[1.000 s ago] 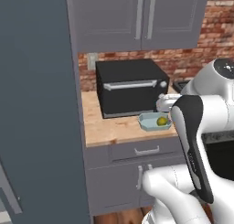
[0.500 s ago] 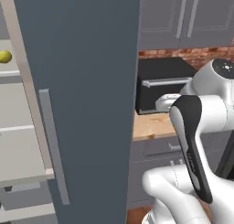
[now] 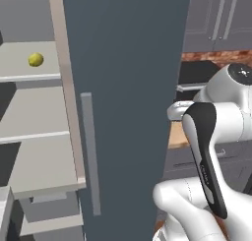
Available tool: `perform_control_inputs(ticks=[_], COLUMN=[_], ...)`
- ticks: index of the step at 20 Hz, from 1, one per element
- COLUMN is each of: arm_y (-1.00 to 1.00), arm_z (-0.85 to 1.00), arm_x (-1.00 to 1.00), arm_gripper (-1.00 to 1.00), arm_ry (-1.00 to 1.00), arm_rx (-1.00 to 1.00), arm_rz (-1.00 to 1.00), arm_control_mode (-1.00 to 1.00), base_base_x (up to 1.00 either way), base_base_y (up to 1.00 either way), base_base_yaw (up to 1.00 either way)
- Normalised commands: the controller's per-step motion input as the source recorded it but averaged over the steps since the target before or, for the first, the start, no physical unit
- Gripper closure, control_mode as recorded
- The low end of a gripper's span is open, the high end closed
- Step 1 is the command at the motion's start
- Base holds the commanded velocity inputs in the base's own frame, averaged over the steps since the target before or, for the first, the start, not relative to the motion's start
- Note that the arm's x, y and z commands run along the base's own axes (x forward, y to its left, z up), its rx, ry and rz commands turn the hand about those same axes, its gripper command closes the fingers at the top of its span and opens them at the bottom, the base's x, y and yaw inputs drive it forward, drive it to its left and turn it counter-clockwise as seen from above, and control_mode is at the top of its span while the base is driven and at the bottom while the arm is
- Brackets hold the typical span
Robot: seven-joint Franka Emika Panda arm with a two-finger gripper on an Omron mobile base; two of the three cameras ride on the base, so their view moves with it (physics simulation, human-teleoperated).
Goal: Take the lemon and lemon out of the freezer and place them in the tupperware container on the counter. Then put the tupperware containing the vegetables back in the freezer.
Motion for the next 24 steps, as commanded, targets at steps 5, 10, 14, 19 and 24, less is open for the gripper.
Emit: perform_control_inputs(ticks=[5,10,14,19,24], arm_y=[0.0,0.0,0.0,0.0,0.0], arm_z=[0.0,0.0,0.0,0.0,0.0], arm_x=[0.0,0.0,0.0,0.0,0.0], arm_gripper=[-1.0,-1.0,-1.0,-1.0,-1.0], arm_ry=[0.0,0.0,0.0,0.0,0.0], arm_rx=[0.0,0.0,0.0,0.0,0.0], arm_rz=[0.0,0.0,0.0,0.0,0.0], arm_control_mode=[1.0,1.0,1.0,1.0,1.0], base_base_x=[0.0,0.0,0.0,0.0,0.0], base_base_y=[0.44,0.46,0.39,0.29,0.37], base_base_yaw=[0.0,0.0,0.0,0.0,0.0])
